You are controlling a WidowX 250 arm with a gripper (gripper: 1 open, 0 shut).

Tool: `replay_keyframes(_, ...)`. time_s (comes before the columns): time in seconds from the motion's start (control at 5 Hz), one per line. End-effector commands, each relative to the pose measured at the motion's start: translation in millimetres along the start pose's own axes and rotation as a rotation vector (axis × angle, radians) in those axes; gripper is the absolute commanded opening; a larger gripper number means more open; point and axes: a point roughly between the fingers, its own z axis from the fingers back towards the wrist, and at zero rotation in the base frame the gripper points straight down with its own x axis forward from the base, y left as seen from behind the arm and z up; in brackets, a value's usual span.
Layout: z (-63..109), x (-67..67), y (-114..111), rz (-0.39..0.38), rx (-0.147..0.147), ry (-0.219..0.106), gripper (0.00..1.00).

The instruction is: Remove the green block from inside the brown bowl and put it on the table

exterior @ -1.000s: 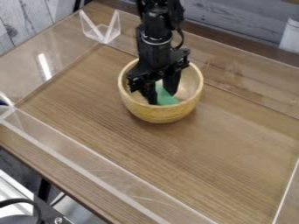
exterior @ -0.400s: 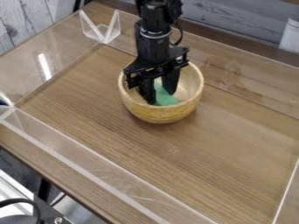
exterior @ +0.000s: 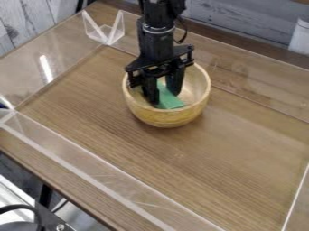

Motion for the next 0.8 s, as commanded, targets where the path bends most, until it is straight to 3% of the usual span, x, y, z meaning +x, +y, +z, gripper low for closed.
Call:
replay_keyframes(0.0,31.9,7.9,-7,0.001,-0.079,-0.048,0.00)
replay_keyframes(0.6,43.1,11.3,-2,-0.002,-0.077,-0.020,0.00)
